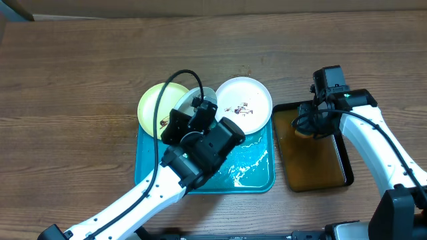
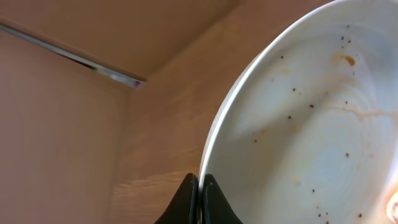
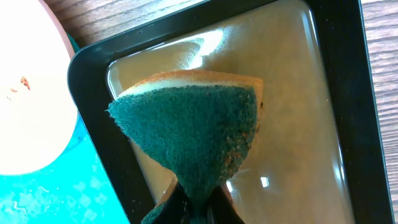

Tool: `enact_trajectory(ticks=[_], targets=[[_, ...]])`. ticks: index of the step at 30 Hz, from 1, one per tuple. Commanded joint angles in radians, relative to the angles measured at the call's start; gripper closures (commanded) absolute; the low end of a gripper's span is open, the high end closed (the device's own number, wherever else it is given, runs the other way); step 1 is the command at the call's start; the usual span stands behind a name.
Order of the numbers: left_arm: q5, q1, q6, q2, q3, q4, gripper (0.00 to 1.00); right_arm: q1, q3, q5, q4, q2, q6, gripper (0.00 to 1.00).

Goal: Clean dirty plates on tray and stack at the side
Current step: 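Lift the white plate with left gripper up over the yellow plate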

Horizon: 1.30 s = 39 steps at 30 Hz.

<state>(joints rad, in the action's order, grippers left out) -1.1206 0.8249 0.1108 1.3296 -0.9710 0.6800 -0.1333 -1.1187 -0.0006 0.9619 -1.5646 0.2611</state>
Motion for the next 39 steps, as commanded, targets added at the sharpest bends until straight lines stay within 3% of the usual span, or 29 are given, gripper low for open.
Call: enact_trajectory(ticks=[1,16,20,26,31,39], targets=[[-0.162,0.026,-0.011,-0.016,-0.029,-0.008,0.96,-0.001,0.001,0.000,-0.004,0.003,-0.004,0.96],[-0.181,0.047,0.003,-0.016,-0.029,-0.011,0.96,-0.001,0.001,0.000,-0.016,0.002,-0.022,0.96],[-0.045,0.041,0.061,-0.016,-0.029,0.010,0.96,-0.001,0.001,0.000,-0.035,0.002,-0.063,0.96],[0.203,-0.025,0.247,-0.017,-0.029,0.107,0.96,-0.001,0.002,-0.001,-0.046,-0.010,-0.080,0.96],[0.320,-0.130,0.272,-0.021,-0.036,0.160,0.96,-0.001,0.013,-0.005,-0.055,-0.055,-0.080,0.96],[0.629,-0.357,0.286,-0.077,-0.067,0.187,0.96,-0.001,0.113,-0.100,-0.175,-0.194,-0.083,0.96]])
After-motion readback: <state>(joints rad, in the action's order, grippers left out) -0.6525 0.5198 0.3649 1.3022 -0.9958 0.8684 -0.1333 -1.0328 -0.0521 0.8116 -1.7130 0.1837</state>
